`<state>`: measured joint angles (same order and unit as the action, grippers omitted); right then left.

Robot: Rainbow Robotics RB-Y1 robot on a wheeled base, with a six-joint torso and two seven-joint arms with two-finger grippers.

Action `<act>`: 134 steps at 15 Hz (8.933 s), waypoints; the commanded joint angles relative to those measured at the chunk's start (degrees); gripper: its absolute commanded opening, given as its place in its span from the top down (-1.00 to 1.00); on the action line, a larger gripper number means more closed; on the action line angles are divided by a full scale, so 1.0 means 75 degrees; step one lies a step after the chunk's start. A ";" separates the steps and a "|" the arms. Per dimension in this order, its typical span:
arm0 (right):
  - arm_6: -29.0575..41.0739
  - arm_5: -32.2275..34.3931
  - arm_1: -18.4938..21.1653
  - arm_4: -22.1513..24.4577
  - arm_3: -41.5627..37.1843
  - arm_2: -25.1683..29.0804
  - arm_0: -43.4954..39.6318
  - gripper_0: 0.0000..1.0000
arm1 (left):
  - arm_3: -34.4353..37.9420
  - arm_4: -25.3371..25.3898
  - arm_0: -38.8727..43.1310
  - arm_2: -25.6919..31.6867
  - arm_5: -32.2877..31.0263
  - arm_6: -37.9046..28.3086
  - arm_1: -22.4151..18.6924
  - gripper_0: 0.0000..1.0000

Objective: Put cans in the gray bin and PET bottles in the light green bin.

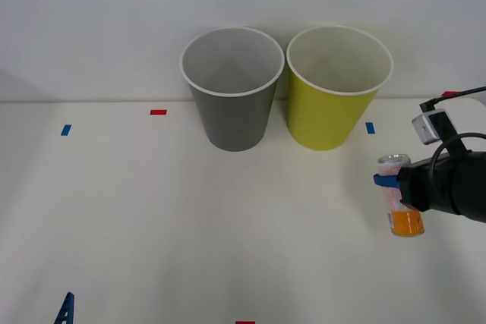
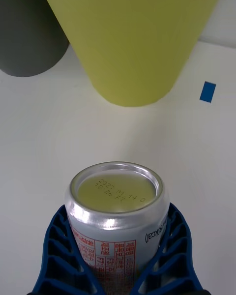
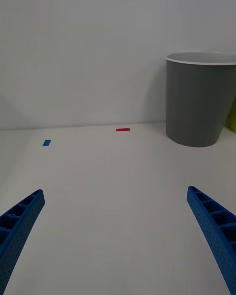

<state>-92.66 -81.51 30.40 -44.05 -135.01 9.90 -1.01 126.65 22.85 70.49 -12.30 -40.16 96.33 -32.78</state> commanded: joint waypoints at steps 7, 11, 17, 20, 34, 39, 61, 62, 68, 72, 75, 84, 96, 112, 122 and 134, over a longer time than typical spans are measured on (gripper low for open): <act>-0.0172 0.1832 -0.0455 -0.0162 -0.1898 0.0004 0.0251 1.00 | 0.0000 0.0000 0.0000 0.0000 0.0000 0.0000 0.0000 -1.00; -0.0090 0.1832 -0.1088 0.0190 -0.1640 -0.0617 0.1705 1.00 | 0.0000 0.0000 0.0000 0.0000 0.0000 0.0000 0.0000 -1.00; -0.0196 0.1844 -0.2330 0.0401 0.0118 -0.1086 0.3990 1.00 | 0.0000 0.0000 0.0000 0.0000 0.0000 0.0000 0.0000 -1.00; -0.0160 0.2430 -0.2002 0.0541 0.0915 -0.1543 0.4658 1.00 | 0.0000 0.0000 0.0000 0.0000 0.0000 0.0000 0.0000 -1.00; -0.0020 0.6707 -0.0889 0.0284 0.4677 -0.3488 0.6158 1.00 | 0.0000 0.0000 0.0000 0.0000 0.0000 0.0000 0.0000 -1.00; 0.0086 0.7305 -0.0818 0.0248 0.5145 -0.3875 0.6251 1.00 | 0.0000 0.0000 0.0000 0.0000 0.0000 0.0000 0.0000 -1.00; 0.0004 0.7387 -0.0678 0.1350 0.3669 -0.2867 0.4916 -1.00 | 0.0000 0.0000 0.0000 0.0000 0.0000 0.0000 0.0000 -1.00; 0.0074 0.7387 -0.0643 0.1362 0.3352 -0.2644 0.4541 -1.00 | 0.0000 0.0000 0.0000 0.0000 0.0000 0.0000 0.0000 -1.00; 0.0297 0.7399 -0.0221 0.1362 0.1876 -0.2093 0.2818 -1.00 | 0.0000 0.0000 0.0000 0.0000 0.0000 0.0000 0.0000 -1.00; 0.0332 0.7879 -0.0080 0.1338 0.0880 -0.1765 0.1201 -1.00 | 0.0000 0.0000 0.0000 0.0000 0.0000 0.0000 0.0000 -1.00; 0.0332 0.8594 -0.0080 0.1420 0.0645 -0.1777 0.0041 -1.00 | 0.0000 0.0000 0.0000 0.0000 0.0000 0.0000 0.0000 -1.00; 0.0261 1.0387 -0.0221 0.1491 0.0575 -0.2199 -0.2737 -1.00 | 0.0000 0.0000 0.0000 0.0000 0.0000 0.0000 0.0000 -1.00; -0.0090 1.3024 -0.0572 0.3202 0.1454 -0.2644 -0.4389 -1.00 | 0.0000 0.0000 0.0000 0.0000 0.0000 0.0000 0.0000 -1.00; 0.0039 1.5356 -0.0678 0.3155 0.1466 -0.2761 -0.7893 -1.00 | 0.0000 0.0000 0.0000 0.0000 0.0000 0.0000 0.0000 -1.00; 0.0051 1.5356 -0.0854 0.3284 0.1466 -0.2761 -0.8010 -1.00 | 0.0000 0.0000 0.0000 0.0000 0.0000 0.0000 0.0000 -1.00; 0.0051 1.5356 -0.0854 0.3284 0.1466 -0.2761 -0.8010 -1.00 | 0.0000 0.0000 0.0000 0.0000 0.0000 0.0000 0.0000 -1.00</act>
<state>-92.29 33.67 24.00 -19.43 -124.02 -10.81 -61.09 126.65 22.85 70.49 -12.30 -40.17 96.33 -32.78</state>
